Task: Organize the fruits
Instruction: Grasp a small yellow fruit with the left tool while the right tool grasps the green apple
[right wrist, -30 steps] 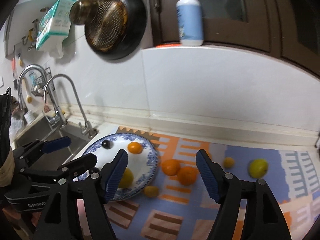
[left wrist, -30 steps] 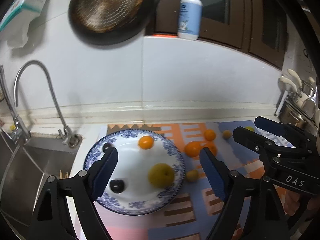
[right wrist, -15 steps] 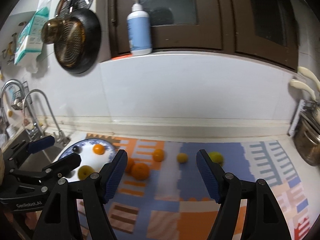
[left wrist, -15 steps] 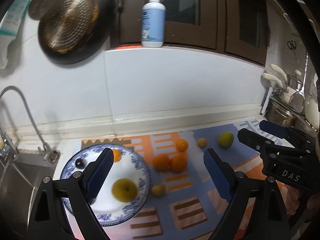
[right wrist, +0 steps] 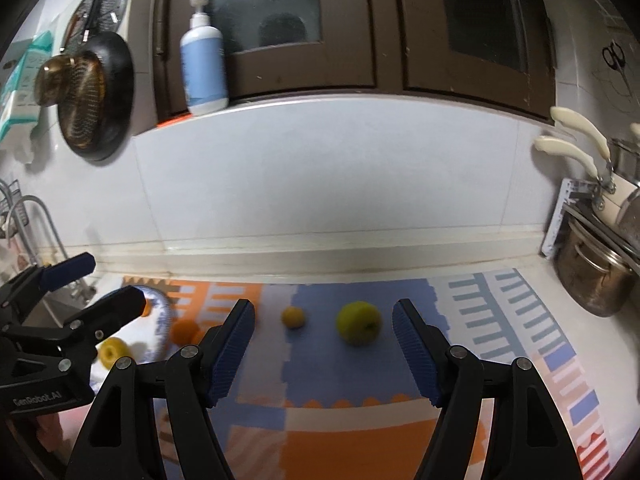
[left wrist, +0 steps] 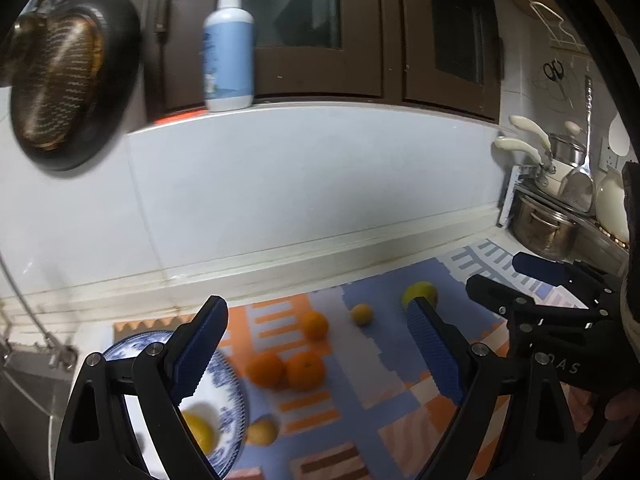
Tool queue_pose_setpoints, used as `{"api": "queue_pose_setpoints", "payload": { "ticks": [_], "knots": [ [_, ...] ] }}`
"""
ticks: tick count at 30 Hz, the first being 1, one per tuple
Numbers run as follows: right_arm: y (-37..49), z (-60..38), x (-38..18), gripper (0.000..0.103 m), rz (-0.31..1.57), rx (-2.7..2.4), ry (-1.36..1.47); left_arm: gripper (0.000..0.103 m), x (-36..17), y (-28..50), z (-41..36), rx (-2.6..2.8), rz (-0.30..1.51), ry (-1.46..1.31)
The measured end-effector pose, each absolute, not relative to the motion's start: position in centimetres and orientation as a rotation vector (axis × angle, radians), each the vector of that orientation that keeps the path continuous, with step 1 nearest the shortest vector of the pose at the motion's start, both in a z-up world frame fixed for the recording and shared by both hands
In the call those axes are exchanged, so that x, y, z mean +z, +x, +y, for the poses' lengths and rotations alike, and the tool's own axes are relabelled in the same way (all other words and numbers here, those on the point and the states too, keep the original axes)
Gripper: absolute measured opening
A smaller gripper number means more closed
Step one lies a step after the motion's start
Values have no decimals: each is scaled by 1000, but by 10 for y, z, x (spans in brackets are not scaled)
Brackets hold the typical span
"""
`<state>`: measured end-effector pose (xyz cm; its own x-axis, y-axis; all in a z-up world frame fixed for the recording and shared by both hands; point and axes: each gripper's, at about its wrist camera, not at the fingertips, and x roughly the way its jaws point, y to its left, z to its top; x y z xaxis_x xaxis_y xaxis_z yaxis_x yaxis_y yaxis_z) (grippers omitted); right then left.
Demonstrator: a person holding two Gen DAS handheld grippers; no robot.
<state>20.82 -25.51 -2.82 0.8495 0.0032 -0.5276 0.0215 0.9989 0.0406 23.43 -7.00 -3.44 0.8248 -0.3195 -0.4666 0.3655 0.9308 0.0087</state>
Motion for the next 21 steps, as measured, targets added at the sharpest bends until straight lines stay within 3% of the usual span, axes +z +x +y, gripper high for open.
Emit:
{"api": "queue_pose_setpoints", "payload": {
  "ticks": [8, 21],
  "knots": [
    [227, -277, -50, 72, 599, -34, 30, 85, -51, 256, -97, -417, 475, 126],
    [262, -298, -89, 72, 688, 5, 39, 56, -91, 300, -128, -486, 611, 124]
  ]
}}
